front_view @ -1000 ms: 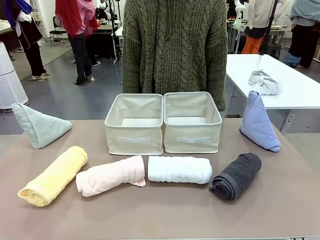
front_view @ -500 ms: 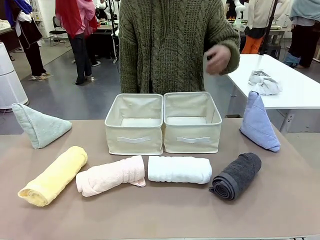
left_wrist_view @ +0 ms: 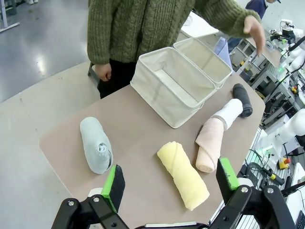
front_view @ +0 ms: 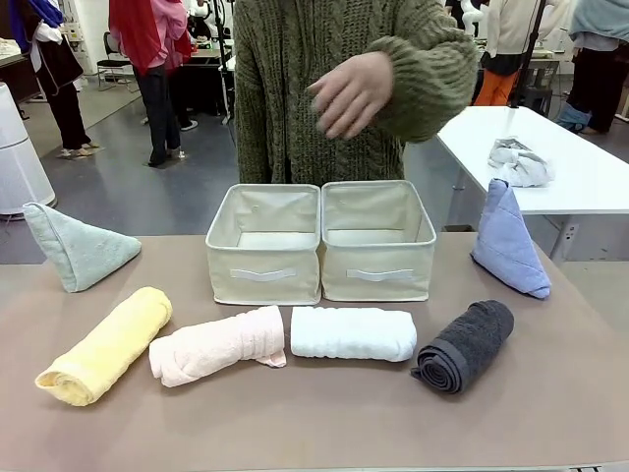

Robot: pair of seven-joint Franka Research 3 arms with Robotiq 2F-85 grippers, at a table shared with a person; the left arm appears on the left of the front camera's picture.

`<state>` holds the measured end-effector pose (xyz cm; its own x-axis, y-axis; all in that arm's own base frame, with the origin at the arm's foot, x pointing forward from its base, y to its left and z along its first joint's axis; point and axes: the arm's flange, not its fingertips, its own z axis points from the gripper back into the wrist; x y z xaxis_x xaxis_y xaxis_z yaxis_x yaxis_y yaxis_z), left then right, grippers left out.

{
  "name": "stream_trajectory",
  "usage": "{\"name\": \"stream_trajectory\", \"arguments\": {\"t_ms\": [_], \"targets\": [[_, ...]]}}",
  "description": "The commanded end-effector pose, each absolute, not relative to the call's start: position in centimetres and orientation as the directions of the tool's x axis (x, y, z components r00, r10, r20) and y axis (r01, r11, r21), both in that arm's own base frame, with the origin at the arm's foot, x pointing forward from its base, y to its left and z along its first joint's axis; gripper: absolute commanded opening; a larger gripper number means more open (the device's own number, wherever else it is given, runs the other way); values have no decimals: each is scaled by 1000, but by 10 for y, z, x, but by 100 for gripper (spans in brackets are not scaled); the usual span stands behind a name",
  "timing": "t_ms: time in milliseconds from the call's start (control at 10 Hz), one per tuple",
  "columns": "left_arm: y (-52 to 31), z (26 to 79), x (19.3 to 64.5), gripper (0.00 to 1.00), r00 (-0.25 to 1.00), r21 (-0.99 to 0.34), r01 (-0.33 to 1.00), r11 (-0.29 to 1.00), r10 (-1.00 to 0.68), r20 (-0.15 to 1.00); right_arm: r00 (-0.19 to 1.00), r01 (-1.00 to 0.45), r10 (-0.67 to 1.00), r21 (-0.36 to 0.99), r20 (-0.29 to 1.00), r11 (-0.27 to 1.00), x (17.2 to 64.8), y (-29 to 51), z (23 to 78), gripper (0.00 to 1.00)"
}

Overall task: Sort the towels based on their folding style.
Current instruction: Pick up one triangle-folded towel and place it in the left Fabric basket.

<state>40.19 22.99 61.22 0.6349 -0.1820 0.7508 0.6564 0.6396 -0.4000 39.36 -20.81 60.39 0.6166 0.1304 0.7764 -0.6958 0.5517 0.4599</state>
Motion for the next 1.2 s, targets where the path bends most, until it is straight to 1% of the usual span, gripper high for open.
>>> {"name": "stream_trajectory", "arguments": {"t_ms": [0, 700, 800, 900, 1000, 1100], "targets": [[230, 614, 400, 100, 625, -396, 667, 632, -184, 758, 607, -707, 130, 458, 784, 540, 393, -209, 603, 100], [230, 612, 402, 100, 635, -400, 656, 640, -182, 751, 607, -707, 130, 458, 784, 540, 393, -209, 603, 100], [217, 610, 432, 100, 747, -407, 494, 768, -136, 651, 607, -707, 130, 458, 784, 540, 393, -209, 603, 100], [197, 610, 456, 100, 804, -335, 366, 868, -113, 584, 607, -707, 130, 458, 784, 540, 393, -209, 603, 100], [175, 613, 477, 100, 866, -221, 273, 936, -139, 480, 607, -707, 130, 458, 784, 540, 393, -209, 603, 100], [153, 607, 486, 100, 924, -76, 188, 979, -150, 353, 607, -707, 130, 458, 784, 540, 393, -209, 603, 100]]}}
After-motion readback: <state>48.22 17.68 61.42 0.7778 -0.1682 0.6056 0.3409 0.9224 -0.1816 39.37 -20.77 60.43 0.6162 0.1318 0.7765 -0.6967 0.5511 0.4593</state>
